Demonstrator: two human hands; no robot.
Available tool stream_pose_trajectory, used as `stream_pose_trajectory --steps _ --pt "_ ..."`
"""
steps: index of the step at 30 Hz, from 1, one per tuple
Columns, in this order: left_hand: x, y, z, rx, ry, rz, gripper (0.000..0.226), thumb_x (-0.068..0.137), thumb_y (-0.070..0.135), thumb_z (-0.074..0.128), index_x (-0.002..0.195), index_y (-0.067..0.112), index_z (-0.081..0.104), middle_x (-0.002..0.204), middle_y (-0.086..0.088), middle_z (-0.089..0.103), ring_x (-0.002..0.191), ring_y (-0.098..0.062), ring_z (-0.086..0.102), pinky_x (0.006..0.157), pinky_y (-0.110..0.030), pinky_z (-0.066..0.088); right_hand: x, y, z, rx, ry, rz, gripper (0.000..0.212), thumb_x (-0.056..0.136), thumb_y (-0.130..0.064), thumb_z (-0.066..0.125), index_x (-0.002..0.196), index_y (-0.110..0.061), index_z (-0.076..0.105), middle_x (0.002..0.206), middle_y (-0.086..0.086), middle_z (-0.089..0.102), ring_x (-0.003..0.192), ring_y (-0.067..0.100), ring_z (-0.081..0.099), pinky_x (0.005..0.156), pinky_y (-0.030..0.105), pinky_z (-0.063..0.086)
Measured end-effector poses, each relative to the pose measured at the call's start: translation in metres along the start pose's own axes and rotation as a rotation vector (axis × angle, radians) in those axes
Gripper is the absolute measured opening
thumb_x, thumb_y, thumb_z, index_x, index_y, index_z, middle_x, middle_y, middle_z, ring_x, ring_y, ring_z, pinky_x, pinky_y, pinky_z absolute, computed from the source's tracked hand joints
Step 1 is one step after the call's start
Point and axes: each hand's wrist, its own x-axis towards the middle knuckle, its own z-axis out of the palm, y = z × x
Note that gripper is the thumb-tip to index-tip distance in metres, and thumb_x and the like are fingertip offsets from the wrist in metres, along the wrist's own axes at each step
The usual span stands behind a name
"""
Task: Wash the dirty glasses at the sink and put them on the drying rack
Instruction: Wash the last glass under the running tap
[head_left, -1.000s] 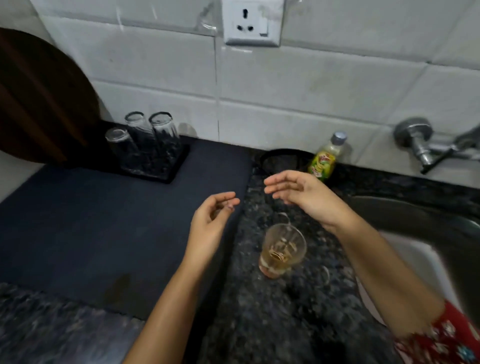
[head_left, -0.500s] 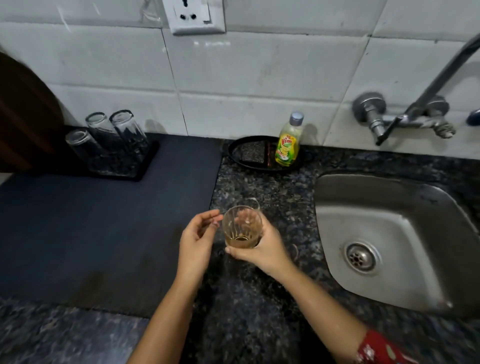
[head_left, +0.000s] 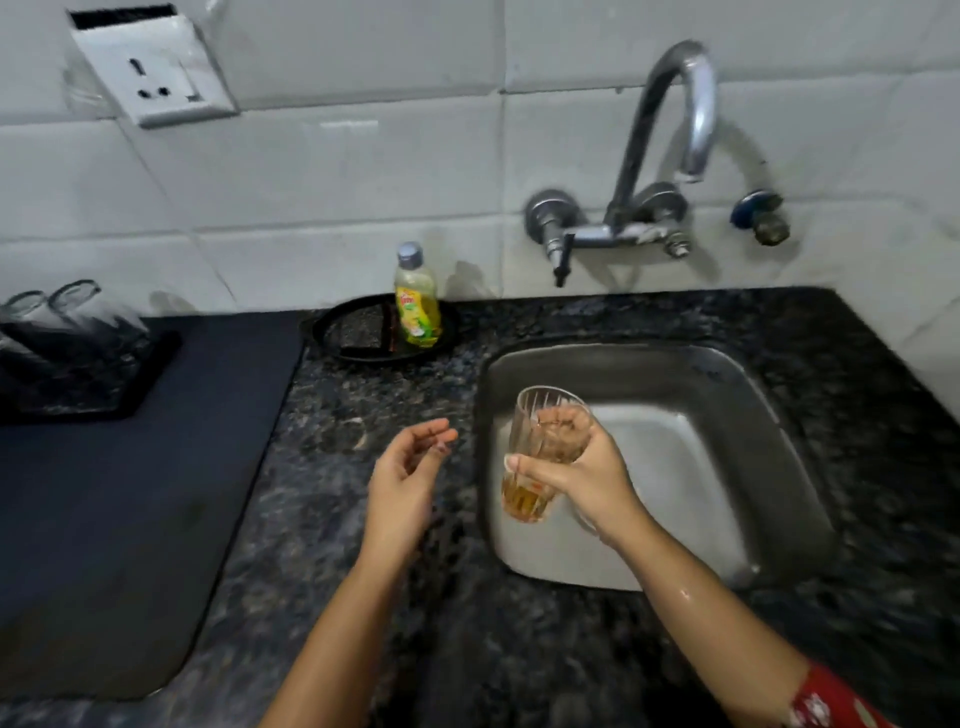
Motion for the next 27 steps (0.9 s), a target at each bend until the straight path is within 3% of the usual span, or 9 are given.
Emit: stream_pose_trajectory --steps 7,11,15,19,21,24,27 --pt "-0.001 0.001 0.108 0.047 -0.026 0.034 0.022 0.093 0.004 0.056 0.108 0.018 0.063 0.109 -0.002 0.069 0.107 -0.012 0.063 0.09 -0.023 0.048 0.012 0.002 -0.106 -0.157 0.023 0.047 0.068 0.04 -0.04 0.089 0.099 -0.033 0.057 0.098 -0.004 0.071 0.093 0.012 0.067 0.084 0.039 0.057" --pt "0.027 0.022 0.152 0.151 0.009 0.077 0.026 0.094 0.009 0.055 0.118 0.016 0.058 0.118 -0.001 0.064 0.112 -0.015 0.06 0.099 -0.031 0.047 0.025 0.0 -0.134 -0.199 0.043 0.052 0.067 0.041 -0.033 0.091 0.098 -0.031 0.056 0.096 -0.007 0.069 0.092 0.012 0.067 0.085 0.038 0.056" --pt "0.072 0.063 0.182 0.33 0.044 0.144 0.053 0.097 0.028 0.052 0.144 0.012 0.033 0.142 -0.009 0.048 0.127 -0.023 0.049 0.106 -0.038 0.039 0.044 -0.009 -0.145 -0.228 0.059 0.029 0.064 0.041 -0.029 0.092 0.092 -0.034 0.054 0.099 -0.006 0.067 0.094 0.015 0.065 0.088 0.042 0.054" --pt "0.115 0.099 0.196 0.456 0.109 0.096 0.072 0.099 0.046 0.037 0.152 0.008 0.007 0.156 -0.016 0.026 0.14 -0.035 0.03 0.112 -0.04 0.027 0.062 -0.021 -0.148 -0.252 0.071 0.012 0.065 0.046 -0.025 0.093 0.097 -0.03 0.053 0.101 -0.005 0.066 0.095 0.015 0.064 0.091 0.042 0.052" --pt "0.131 0.107 0.197 0.5 0.112 0.047 0.07 0.1 0.051 0.026 0.149 0.001 0.019 0.151 -0.022 0.033 0.136 -0.039 0.035 0.107 -0.041 0.03 0.07 -0.027 -0.148 -0.273 0.08 -0.002 0.063 0.047 -0.026 0.093 0.095 -0.032 0.052 0.103 -0.005 0.065 0.095 0.015 0.064 0.09 0.042 0.052" --pt "0.139 0.105 0.196 0.549 0.118 0.082 0.067 0.102 0.048 0.019 0.123 -0.007 0.052 0.123 -0.027 0.057 0.11 -0.038 0.054 0.081 -0.036 0.037 0.077 -0.03 -0.145 -0.301 0.091 -0.016 0.061 0.046 -0.029 0.092 0.09 -0.034 0.051 0.102 -0.006 0.065 0.094 0.014 0.064 0.088 0.041 0.053" --pt "0.143 0.098 0.191 0.552 0.154 0.147 0.065 0.103 0.046 0.018 0.099 -0.004 0.061 0.097 -0.021 0.063 0.082 -0.03 0.054 0.068 -0.034 0.034 0.082 -0.031 -0.137 -0.332 0.101 -0.022 0.061 0.044 -0.031 0.092 0.088 -0.034 0.05 0.1 -0.008 0.065 0.093 0.013 0.064 0.088 0.039 0.053"
